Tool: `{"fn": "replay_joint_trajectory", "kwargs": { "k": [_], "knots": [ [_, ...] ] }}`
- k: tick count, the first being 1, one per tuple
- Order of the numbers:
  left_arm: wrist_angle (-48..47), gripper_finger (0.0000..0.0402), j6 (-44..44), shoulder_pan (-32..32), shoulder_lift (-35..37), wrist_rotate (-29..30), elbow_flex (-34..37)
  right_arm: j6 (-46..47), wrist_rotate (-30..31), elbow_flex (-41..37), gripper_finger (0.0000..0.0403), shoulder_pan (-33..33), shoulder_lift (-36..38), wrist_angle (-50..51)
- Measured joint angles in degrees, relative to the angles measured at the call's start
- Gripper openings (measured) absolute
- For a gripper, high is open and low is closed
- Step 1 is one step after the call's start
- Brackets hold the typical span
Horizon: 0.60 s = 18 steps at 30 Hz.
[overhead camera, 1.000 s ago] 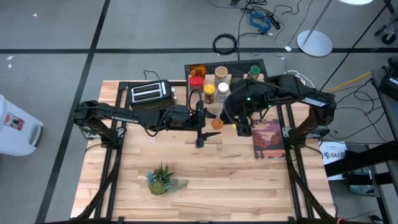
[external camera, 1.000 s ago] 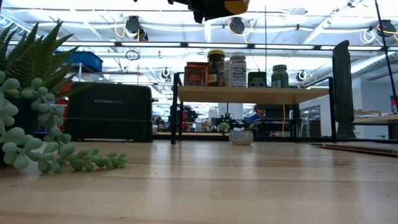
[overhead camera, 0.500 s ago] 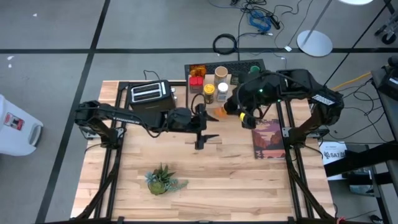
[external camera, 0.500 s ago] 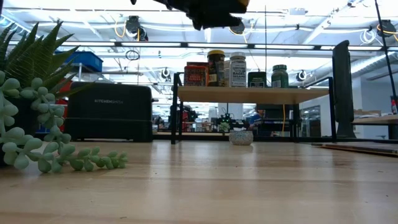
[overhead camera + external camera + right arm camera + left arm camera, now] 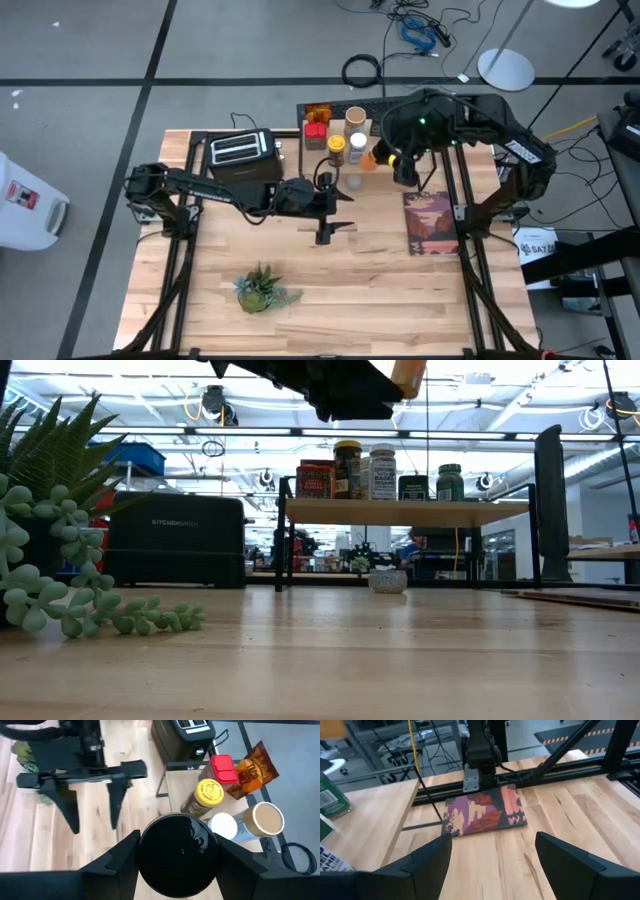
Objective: Shelf spices
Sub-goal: Put the orange seasoning bottle on the shelf
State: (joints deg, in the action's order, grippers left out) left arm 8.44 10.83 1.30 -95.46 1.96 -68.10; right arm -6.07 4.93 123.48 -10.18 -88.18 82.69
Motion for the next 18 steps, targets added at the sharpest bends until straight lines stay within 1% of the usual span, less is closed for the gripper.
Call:
{"fn": "replay_joint_trajectory", "kwargs": {
  "k": [10,13,18],
  "knots": [
    [-0.15,0.0296,-0.44,0.28,-0.35,-0.17,0.13,-4.43,-1.1,0.0,0.0198,-10.38,-0.03,3.27],
    [-0.79,0.0296,-0.46,0.48,-0.77,-0.21,0.17,-5.79,-4.21,0.0,0.0198,-14.06,-0.05,3.84],
    [0.18,0.0296,-0.5,0.55,-2.45,-1.58,0.17,-8.27,-5.89,0.0,0.0198,-19.31,-0.09,4.74]
  ]
}}
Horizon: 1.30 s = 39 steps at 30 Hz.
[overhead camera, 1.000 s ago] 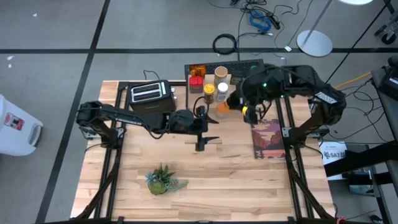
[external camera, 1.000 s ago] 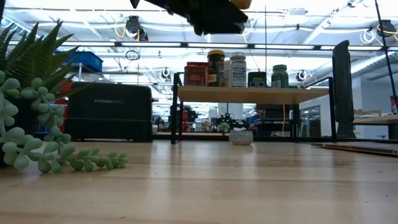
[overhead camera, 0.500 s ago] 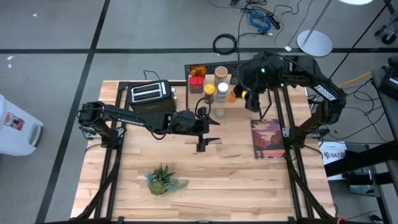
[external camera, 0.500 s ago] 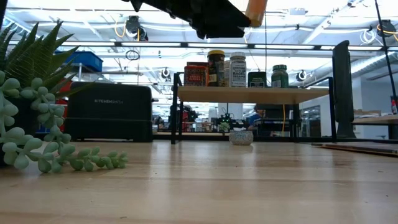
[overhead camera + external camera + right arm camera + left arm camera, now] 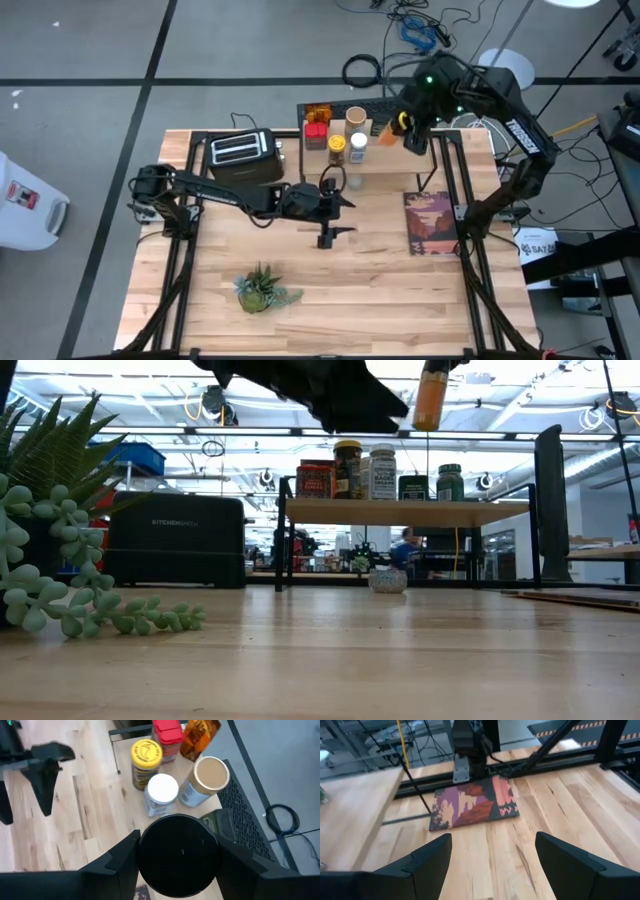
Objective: Shelf spices
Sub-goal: Put the orange seasoning bottle on the shelf
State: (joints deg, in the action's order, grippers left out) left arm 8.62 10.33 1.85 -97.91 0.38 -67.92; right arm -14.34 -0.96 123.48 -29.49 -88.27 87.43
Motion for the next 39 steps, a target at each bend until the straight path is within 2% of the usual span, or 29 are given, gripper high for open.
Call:
{"fn": "replay_joint_trajectory", "kwargs": {
  "k": [4,11,29,34,39],
  "knots": [
    [0.01,0.0296,-0.11,0.04,-1.3,-0.15,0.0,-1.43,-3.57,0.0,0.0198,-3.77,0.0,-0.05],
    [0.39,0.0296,-1.0,0.29,-2.5,-0.23,-0.01,-1.58,-3.92,0.0,0.0198,-7.94,-1.17,0.03],
    [0.47,0.0296,-0.96,2.57,-2.62,-0.21,-0.02,1.87,-5.42,-0.22,0.0198,-11.06,-6.01,2.51],
    [-0.41,0.0296,-0.99,2.92,-2.62,-0.21,0.23,3.23,-5.37,-2.65,0.0198,-11.06,-5.75,2.56],
    [-0.28,0.0295,-1.03,3.37,-2.62,-0.21,0.76,3.32,-5.4,-8.36,0.0198,-11.39,-3.45,2.21]
  ]
}}
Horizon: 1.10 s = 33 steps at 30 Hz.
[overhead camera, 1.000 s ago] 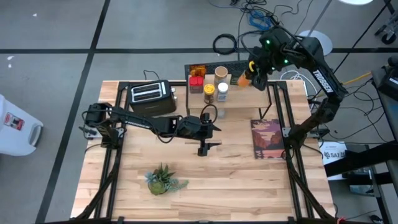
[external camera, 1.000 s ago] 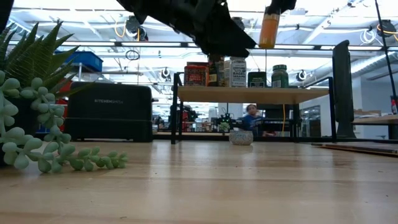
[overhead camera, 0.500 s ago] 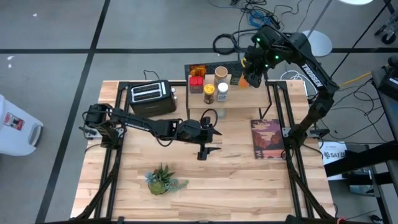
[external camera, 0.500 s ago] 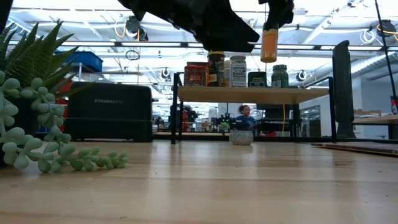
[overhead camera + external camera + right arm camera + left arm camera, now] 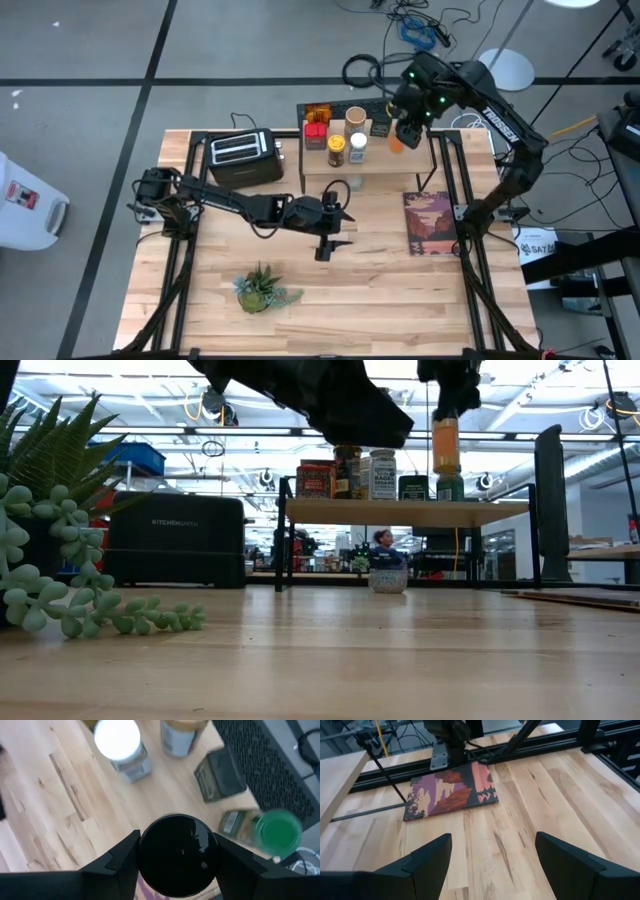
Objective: Shelf spices
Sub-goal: Put the orange seasoning bottle on the shelf
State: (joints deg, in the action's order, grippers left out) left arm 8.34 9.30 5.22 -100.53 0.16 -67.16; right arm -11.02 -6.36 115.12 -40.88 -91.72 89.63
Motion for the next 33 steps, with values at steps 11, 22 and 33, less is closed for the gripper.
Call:
{"fn": "replay_joint_trajectory", "kwargs": {
  "k": [11,22,33],
  "knots": [
    [1.05,0.0295,-0.04,0.19,0.0,0.02,0.0,0.09,-3.96,-20.23,0.0198,-3.39,11.21,-13.77],
    [1.94,0.0295,0.0,0.19,0.0,0.02,0.0,-0.57,-1.83,-22.41,0.0198,-4.04,9.93,-14.82],
    [1.88,0.0295,0.02,0.19,0.0,0.02,0.0,-0.73,0.16,-22.41,0.0198,-3.98,9.21,-15.78]
  ]
}}
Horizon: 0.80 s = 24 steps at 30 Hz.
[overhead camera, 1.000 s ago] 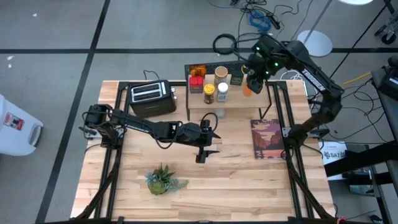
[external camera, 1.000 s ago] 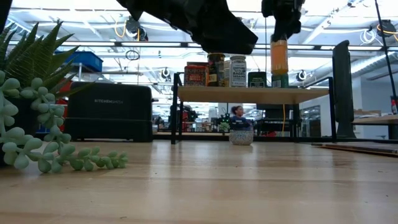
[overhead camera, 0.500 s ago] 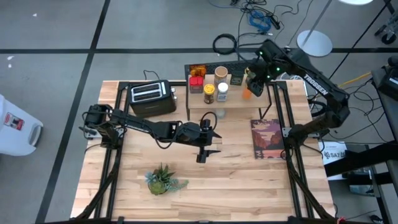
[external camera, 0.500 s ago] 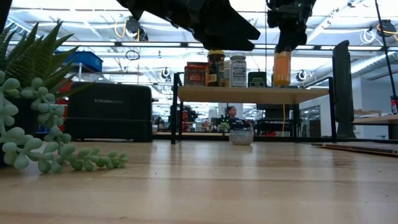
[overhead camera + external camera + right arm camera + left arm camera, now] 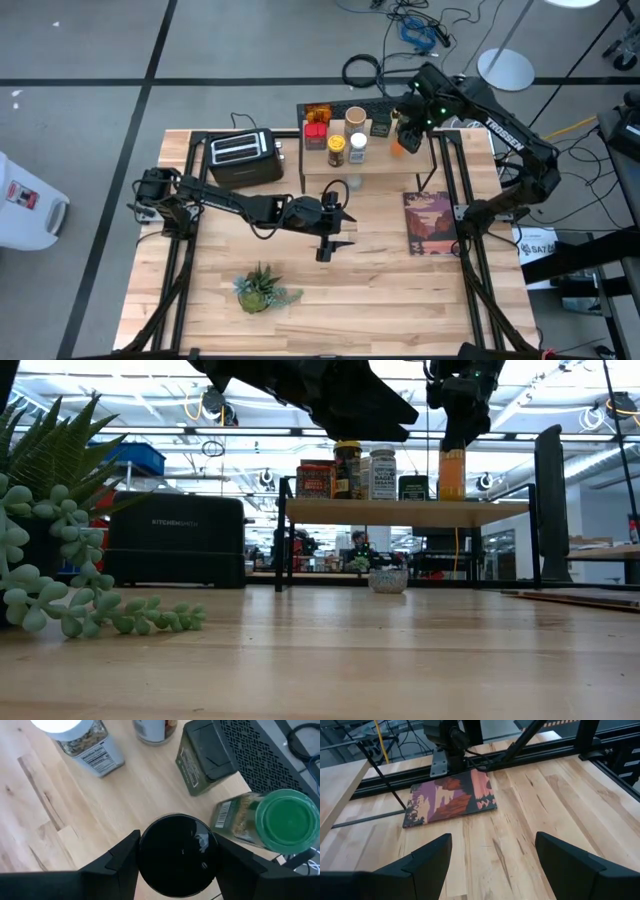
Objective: Shelf spices
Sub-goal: Put the orange seasoning bottle on the shelf
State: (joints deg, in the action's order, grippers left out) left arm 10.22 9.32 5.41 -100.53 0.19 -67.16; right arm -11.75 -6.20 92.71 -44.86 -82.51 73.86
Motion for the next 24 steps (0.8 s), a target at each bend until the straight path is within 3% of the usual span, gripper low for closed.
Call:
{"fn": "replay_joint_trajectory", "kwargs": {
  "k": [24],
  "knots": [
    [-0.25,0.0295,0.0,0.07,0.02,0.0,0.0,1.83,0.55,-2.95,0.0198,2.31,-1.5,-2.64]
  ]
}}
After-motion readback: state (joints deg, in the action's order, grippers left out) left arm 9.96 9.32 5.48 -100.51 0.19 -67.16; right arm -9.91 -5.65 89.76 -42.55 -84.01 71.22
